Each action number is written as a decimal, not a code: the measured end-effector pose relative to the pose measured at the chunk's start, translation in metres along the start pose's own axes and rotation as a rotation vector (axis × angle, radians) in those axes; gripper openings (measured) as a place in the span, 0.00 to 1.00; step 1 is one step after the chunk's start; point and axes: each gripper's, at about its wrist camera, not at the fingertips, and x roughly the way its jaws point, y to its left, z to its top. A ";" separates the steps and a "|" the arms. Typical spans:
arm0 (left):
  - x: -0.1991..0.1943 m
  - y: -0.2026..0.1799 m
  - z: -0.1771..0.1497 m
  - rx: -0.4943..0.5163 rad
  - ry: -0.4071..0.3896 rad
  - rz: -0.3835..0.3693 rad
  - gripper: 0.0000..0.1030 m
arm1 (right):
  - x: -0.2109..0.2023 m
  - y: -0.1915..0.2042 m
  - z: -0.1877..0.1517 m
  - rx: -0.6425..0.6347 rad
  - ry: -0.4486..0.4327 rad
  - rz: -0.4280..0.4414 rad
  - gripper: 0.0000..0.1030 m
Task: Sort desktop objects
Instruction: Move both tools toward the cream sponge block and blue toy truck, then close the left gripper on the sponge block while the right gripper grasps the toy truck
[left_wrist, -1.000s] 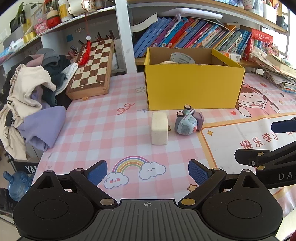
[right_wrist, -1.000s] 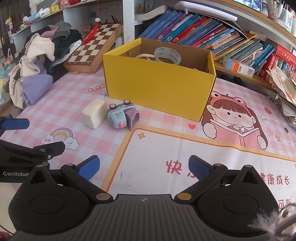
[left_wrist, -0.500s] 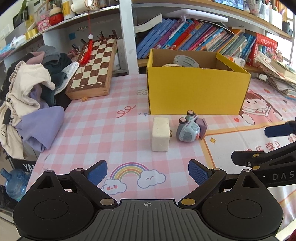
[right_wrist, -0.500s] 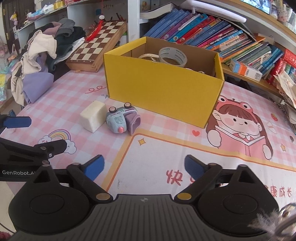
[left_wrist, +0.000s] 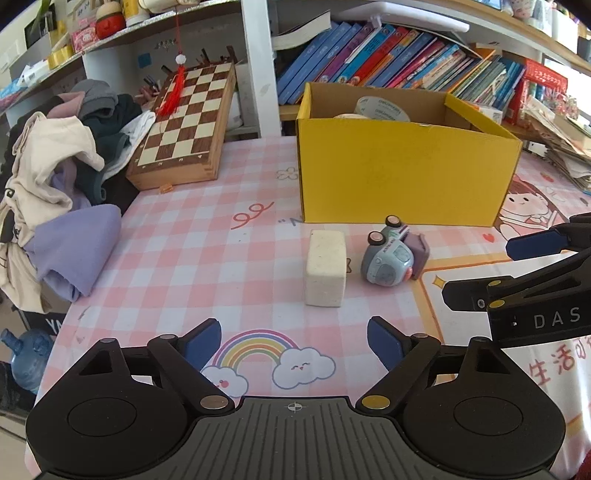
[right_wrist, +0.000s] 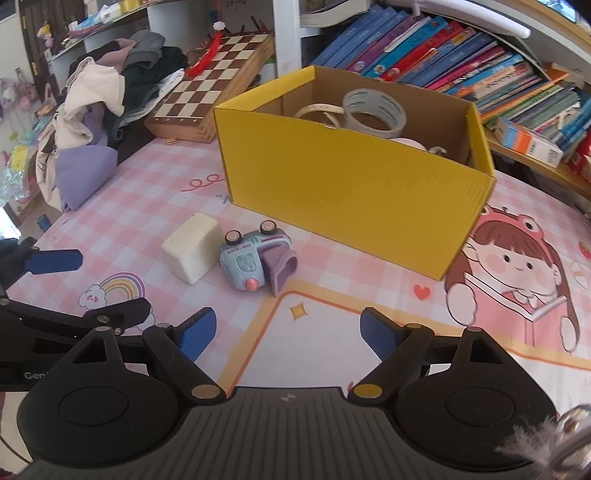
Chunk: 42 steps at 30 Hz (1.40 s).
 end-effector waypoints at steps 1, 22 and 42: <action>0.002 0.000 0.001 -0.004 0.001 0.002 0.84 | 0.002 -0.001 0.002 0.000 0.001 0.005 0.83; 0.015 0.002 0.005 -0.043 0.023 0.040 0.83 | 0.067 -0.001 0.032 -0.025 0.030 0.143 0.78; 0.047 -0.015 0.029 0.022 -0.007 -0.027 0.61 | 0.057 -0.023 0.036 0.048 0.013 0.122 0.62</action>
